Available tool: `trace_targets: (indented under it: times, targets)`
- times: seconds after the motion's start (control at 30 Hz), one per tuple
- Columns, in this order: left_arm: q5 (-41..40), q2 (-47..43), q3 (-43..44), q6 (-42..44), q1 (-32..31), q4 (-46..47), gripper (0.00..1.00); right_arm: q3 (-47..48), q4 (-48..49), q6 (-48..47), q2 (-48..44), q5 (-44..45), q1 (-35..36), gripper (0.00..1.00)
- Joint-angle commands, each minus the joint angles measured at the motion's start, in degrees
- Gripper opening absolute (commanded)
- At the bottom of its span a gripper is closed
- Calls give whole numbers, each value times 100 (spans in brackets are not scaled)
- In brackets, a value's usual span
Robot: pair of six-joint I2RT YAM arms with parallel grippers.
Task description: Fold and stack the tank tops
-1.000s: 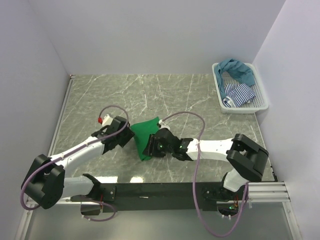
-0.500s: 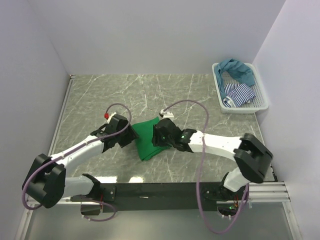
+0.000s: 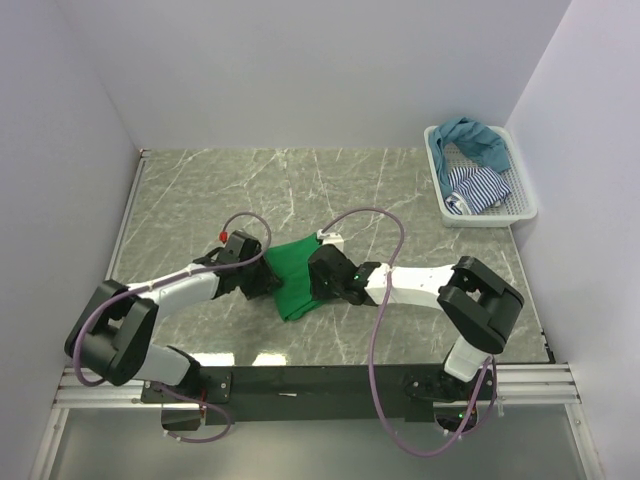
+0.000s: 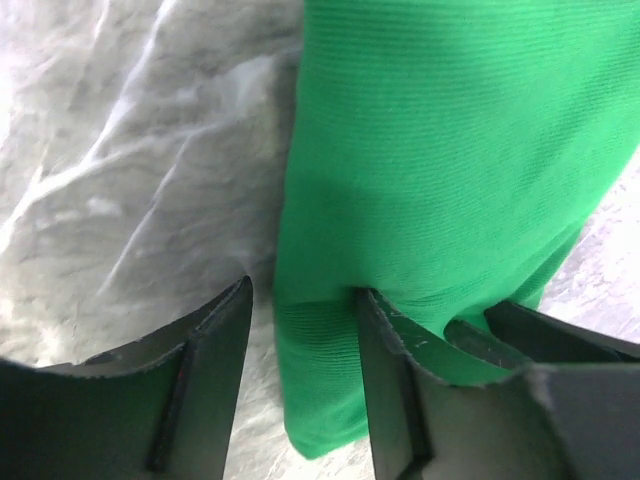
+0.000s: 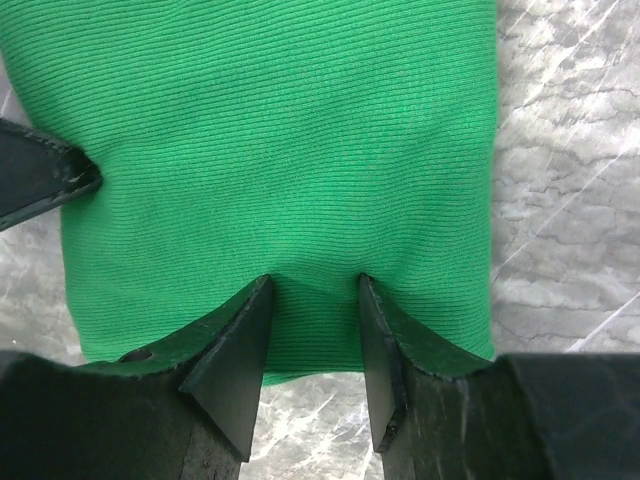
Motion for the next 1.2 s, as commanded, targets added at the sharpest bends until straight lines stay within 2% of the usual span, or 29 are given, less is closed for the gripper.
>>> trace_targets:
  times: [0.0, 0.2, 0.3, 0.43, 0.57, 0.73, 1.0, 1.17]
  targets:
    - [-26, 347, 271, 313, 4, -9, 51, -210, -246, 134, 10, -225, 61, 47]
    - [-246, 621, 764, 594, 12, -527, 43, -280, -140, 223, -192, -349, 122, 46]
    - [-605, 770, 1071, 787, 4, -949, 32, -262, -236, 179, -446, -305, 122, 47]
    - [-1141, 858, 1458, 1059, 4, -1599, 17, -271, -394, 82, -973, -147, 122, 56]
    - [-1983, 981, 1870, 1657, 12, -2170, 9, -333, -518, -93, -1597, -6, 113, 64]
    - [-2803, 1122, 2171, 2587, 108, -2768, 5, -455, -483, -217, -2169, -23, -44, 66]
    - [-3611, 1447, 2575, 3230, 715, -3287, 1, -631, -202, -287, -2284, -366, -229, 66]
    - [-4762, 2096, 2532, 3670, 935, -3534, 1, -746, -43, -305, -2249, -481, -308, 66]
